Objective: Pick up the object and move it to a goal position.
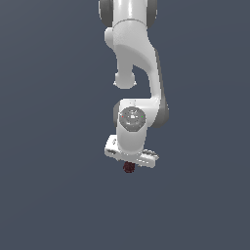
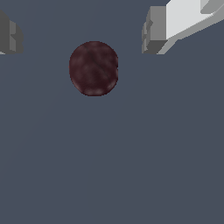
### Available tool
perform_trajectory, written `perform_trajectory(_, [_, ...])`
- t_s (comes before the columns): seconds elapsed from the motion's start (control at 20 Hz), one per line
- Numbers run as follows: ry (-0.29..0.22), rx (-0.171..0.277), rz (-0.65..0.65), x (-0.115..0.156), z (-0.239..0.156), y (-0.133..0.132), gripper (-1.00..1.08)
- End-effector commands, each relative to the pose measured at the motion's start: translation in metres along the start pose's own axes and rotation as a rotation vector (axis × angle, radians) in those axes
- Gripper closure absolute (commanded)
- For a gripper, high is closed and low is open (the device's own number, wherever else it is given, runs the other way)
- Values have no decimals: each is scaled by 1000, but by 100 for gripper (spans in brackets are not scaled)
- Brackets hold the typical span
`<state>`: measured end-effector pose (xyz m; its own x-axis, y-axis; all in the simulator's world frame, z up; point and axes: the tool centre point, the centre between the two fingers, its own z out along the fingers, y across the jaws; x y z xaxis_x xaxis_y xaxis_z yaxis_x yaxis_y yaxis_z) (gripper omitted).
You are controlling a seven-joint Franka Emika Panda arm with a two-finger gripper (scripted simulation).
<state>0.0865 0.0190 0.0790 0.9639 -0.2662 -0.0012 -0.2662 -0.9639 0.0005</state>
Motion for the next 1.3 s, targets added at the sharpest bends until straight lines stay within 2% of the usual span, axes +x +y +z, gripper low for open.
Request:
perform_trajectory(0.0, [0, 0, 0, 0, 0, 0, -92])
perform_trajectory(0.25, [0, 0, 1, 0, 10, 0, -92])
perform_trajectory(0.6, [1, 0, 3, -1, 45, 0, -92])
perform_trajectory(0.9, [1, 0, 3, 1, 51, 0, -92])
perform_trajectory(0.95, [1, 0, 3, 1, 51, 0, 108])
perform_trajectory(1.25, [1, 0, 3, 1, 51, 0, 108])
